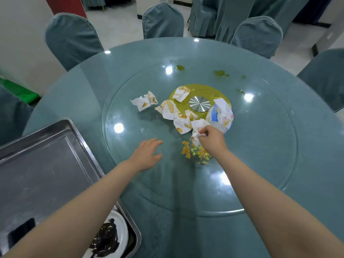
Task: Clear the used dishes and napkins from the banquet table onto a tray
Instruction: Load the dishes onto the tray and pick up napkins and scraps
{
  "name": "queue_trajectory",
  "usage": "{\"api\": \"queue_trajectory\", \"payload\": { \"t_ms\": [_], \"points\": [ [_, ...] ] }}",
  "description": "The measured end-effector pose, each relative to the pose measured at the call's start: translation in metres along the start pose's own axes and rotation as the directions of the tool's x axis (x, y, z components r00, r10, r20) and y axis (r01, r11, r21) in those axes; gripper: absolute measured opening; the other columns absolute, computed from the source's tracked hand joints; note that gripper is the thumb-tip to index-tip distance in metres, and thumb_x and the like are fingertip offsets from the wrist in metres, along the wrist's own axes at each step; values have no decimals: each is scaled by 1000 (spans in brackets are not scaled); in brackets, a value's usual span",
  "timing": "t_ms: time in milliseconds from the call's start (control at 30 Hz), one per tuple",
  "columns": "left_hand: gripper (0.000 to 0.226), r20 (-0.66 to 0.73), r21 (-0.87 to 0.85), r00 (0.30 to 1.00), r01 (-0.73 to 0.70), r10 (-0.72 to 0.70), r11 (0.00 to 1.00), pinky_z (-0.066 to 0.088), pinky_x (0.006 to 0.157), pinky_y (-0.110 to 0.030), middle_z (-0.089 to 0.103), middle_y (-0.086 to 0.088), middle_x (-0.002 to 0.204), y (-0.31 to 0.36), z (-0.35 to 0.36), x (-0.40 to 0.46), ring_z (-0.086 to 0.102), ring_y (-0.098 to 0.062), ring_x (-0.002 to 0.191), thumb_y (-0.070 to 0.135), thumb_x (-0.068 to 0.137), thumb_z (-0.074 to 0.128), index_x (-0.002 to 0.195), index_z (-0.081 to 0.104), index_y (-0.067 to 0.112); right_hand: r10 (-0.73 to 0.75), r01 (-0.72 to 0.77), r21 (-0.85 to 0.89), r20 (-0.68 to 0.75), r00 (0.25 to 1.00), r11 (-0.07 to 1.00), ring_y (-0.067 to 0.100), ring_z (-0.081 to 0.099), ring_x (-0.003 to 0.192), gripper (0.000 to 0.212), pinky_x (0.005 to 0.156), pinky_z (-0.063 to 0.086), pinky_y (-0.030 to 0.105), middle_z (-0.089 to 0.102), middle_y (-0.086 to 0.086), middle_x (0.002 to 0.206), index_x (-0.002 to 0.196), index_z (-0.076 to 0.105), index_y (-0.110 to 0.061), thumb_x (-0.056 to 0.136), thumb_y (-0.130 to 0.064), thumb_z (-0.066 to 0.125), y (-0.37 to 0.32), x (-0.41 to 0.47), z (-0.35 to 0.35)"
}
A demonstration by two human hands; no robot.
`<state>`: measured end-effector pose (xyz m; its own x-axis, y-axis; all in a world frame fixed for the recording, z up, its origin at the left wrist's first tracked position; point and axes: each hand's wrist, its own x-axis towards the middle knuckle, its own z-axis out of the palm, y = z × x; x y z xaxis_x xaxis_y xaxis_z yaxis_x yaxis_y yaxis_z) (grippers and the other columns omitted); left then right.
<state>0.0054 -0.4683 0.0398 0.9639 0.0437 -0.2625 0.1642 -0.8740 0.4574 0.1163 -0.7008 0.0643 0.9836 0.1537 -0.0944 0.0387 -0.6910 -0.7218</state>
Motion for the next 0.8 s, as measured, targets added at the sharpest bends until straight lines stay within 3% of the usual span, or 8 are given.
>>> {"api": "queue_trajectory", "payload": {
  "t_ms": [167,367,567,733,800],
  "points": [
    [56,-43,-39,995,87,-89,995,26,115,-38,28,-12,154,-13,-20,30,30,-30,141,2,91,41,146,32,9,19,-17,-48,54,998,999,17,54,87,12,71,40,24,58,2,98,98,64,-8,87,-8,61,4,26,9],
    [59,-159,38,984,85,-78,996,43,96,-45,33,-12,145,-22,-38,64,45,-38,122,0,86,51,142,33,9,21,5,-208,122,992,978,22,54,89,8,71,36,25,54,3,98,82,52,-15,86,-10,57,13,49,15],
    [74,-107,307,994,54,-22,950,39,102,-43,10,-11,159,-17,-43,91,29,-37,136,4,86,55,150,21,15,63,62,-437,266,962,897,28,54,102,13,78,39,27,55,10,113,101,58,-8,89,-7,54,30,59,10],
    [81,46,413,998,-47,31,909,33,112,-43,3,-9,161,-13,-34,107,15,-33,145,7,88,57,153,10,21,76,57,-511,235,969,857,31,58,98,16,85,49,36,60,12,112,104,60,-8,88,-11,58,37,63,-7],
    [83,80,402,995,-94,67,911,33,111,-42,12,-5,160,-12,-27,109,17,-30,145,5,87,57,153,10,24,87,-8,-483,141,986,876,33,58,97,17,81,49,36,61,12,109,104,60,-10,87,-13,58,38,67,-16]
  ]
}}
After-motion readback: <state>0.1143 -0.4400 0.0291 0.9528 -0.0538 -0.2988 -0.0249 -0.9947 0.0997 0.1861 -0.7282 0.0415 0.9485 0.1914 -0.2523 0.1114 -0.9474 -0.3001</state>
